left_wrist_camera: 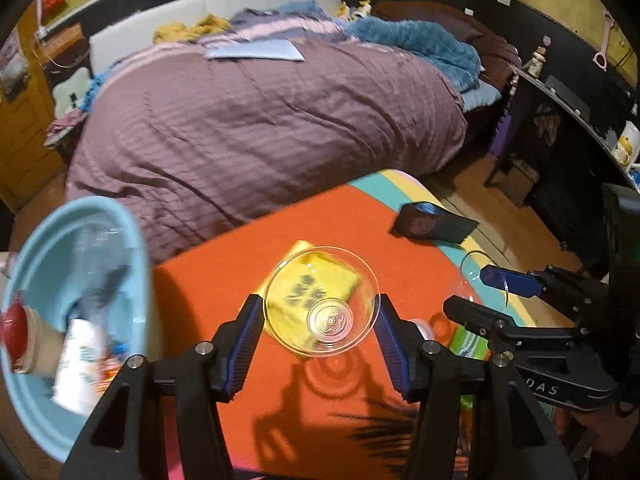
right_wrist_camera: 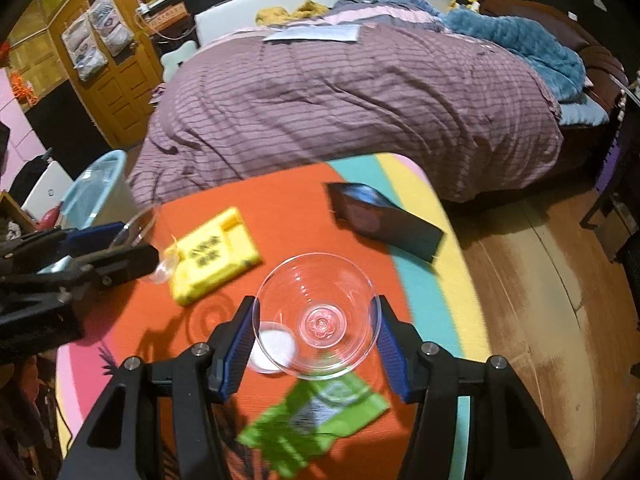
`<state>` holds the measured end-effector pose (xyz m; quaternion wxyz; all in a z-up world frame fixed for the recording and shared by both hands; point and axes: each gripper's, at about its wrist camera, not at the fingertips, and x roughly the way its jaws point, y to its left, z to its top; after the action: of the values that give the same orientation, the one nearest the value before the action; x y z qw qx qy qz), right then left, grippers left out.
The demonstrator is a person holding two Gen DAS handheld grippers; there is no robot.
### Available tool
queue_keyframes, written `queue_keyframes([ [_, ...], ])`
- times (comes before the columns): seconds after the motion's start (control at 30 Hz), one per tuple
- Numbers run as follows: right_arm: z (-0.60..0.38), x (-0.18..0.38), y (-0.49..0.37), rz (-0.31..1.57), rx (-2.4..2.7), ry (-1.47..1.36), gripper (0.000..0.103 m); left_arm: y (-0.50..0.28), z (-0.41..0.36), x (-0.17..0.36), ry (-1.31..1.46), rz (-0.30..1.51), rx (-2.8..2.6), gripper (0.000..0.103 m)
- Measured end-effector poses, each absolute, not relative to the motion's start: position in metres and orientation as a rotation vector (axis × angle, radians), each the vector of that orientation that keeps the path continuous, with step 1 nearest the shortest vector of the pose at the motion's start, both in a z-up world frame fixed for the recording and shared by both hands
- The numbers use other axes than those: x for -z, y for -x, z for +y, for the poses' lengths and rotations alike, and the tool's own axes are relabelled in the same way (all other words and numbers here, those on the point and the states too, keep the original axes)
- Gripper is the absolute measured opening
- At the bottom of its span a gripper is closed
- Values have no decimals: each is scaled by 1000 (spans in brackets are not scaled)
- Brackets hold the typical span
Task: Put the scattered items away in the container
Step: 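Grasp small glass dish with left tool while right tool grasps larger glass dish, then carry glass dish with left tool while right tool carries its dish over teal basin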
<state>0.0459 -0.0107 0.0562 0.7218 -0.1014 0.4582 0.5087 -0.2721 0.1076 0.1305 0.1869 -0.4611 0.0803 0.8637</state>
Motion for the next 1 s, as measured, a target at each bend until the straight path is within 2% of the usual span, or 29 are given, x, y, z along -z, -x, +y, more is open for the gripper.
queue_keyframes([
  [0.43, 63, -127, 54, 909, -1315, 257, 61, 255, -27, -169, 1306, 113, -2647, 60],
  [1.0, 189, -165, 161, 853, -1435, 311, 61, 273, -153, -187, 1257, 3, -2760, 60],
])
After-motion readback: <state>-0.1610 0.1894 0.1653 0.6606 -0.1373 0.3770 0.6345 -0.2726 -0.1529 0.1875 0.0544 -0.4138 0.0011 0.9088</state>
